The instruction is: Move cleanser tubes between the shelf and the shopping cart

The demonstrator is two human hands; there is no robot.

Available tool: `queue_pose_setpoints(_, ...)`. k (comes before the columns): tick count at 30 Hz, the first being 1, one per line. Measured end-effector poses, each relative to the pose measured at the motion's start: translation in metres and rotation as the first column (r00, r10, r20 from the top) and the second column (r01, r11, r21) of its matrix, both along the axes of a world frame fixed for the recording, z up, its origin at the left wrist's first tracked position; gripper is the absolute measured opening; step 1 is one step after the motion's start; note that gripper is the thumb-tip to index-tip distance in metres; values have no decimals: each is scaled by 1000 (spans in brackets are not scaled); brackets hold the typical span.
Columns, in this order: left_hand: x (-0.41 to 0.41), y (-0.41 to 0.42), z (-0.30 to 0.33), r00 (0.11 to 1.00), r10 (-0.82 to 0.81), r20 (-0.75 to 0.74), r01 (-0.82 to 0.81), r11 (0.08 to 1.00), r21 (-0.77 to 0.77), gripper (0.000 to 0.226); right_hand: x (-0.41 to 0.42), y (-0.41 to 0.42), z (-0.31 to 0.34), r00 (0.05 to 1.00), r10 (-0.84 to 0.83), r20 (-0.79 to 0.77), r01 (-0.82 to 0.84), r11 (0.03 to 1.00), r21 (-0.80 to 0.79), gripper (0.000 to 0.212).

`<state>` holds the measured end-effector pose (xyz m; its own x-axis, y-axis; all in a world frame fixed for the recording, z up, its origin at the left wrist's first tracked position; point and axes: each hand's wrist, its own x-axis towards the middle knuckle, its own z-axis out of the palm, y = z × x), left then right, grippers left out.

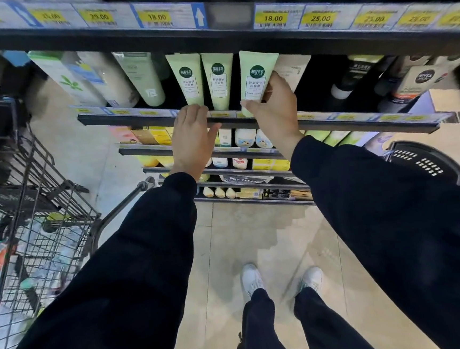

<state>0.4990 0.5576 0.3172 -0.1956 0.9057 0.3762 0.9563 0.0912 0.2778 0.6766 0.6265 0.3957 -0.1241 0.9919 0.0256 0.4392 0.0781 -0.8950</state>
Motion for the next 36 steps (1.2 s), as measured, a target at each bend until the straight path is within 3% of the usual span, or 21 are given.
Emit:
queue_pose_setpoints(4,0,0,0,1000,-4,7,4,1000,-2,39,-5,3,-1,999,-23,-31,24,1000,12,42)
queue_pose_setpoints(12,0,-1,3,1000,-3,30,4,1000,-20,38,-12,7,-1,993,-50,104,42,996,81,40)
queue_pose_setpoints(23,2,-2,3,1000,-8,24,8,1000,14,37,-18,4,-12,946,-86,311,70,996,62,29)
queue_pose_setpoints(36,3,-4,4,998,-12,55,12,1000,0,38,-22,11,-13,934,-140,329,141,990,22,21)
